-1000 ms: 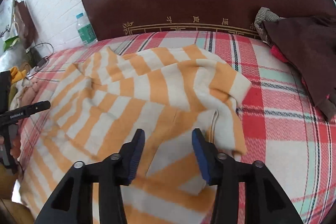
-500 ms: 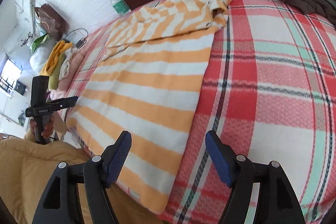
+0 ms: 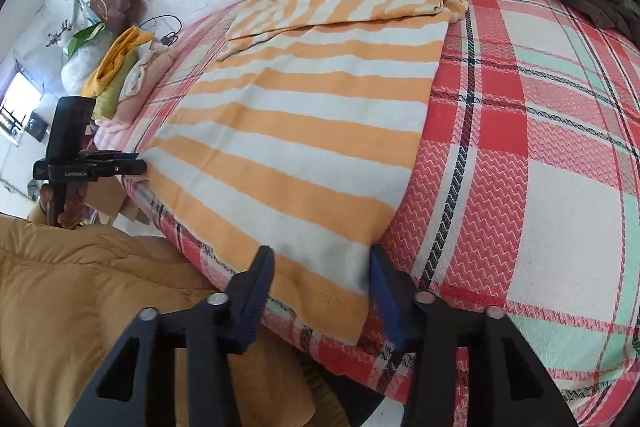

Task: Fold clothes
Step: 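Grasp the sweater hem with the left gripper and fold it toward the collar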

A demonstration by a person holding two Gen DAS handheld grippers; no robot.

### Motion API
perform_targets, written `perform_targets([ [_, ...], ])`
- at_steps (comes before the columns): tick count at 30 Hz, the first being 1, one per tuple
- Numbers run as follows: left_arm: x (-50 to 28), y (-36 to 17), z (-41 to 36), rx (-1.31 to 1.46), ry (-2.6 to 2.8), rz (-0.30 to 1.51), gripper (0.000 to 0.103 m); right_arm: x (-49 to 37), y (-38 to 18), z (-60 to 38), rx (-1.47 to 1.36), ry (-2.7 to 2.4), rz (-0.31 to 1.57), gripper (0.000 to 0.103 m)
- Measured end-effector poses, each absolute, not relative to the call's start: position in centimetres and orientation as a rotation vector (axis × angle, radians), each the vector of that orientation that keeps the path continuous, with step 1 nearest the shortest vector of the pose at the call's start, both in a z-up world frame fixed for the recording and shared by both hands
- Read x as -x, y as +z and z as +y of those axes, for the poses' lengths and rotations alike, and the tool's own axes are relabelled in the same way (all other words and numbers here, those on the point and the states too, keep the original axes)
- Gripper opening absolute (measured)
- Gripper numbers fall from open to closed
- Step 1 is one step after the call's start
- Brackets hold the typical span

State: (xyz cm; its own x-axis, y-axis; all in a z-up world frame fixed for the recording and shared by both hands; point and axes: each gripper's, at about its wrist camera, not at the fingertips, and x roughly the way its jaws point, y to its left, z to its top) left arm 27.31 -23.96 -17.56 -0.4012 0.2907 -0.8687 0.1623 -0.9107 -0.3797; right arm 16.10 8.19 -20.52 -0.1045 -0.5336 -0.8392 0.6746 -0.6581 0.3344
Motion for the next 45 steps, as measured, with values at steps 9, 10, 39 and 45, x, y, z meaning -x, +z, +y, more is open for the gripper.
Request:
perform_targets([
  [9, -27.5, -17.8, -24.7, 1.674, 2.386, -0.76, 0.072, -16.2, -20.8, 8.8, -1.356, -1.825, 0.087, 0.039],
  [10, -27.4, -17.9, -24.6, 1.68, 2.39, -0.752, 0.072, -16.3, -20.8, 8.6, -1.35, -1.833, 0.091, 0.039],
  [39, -17.3, -11.0, -31.7, 1.46, 2.474, -0.863, 0.045, -1.7, -12.0, 4.9, -1.088, -1.92, -0.114, 0.026],
  [45, -21.8, -15.9, -30.1, 1.614, 2.414, -0.82, 0.065, -6.1, -15.6, 2.2, -1.076, -1.832, 0.259, 0.057],
])
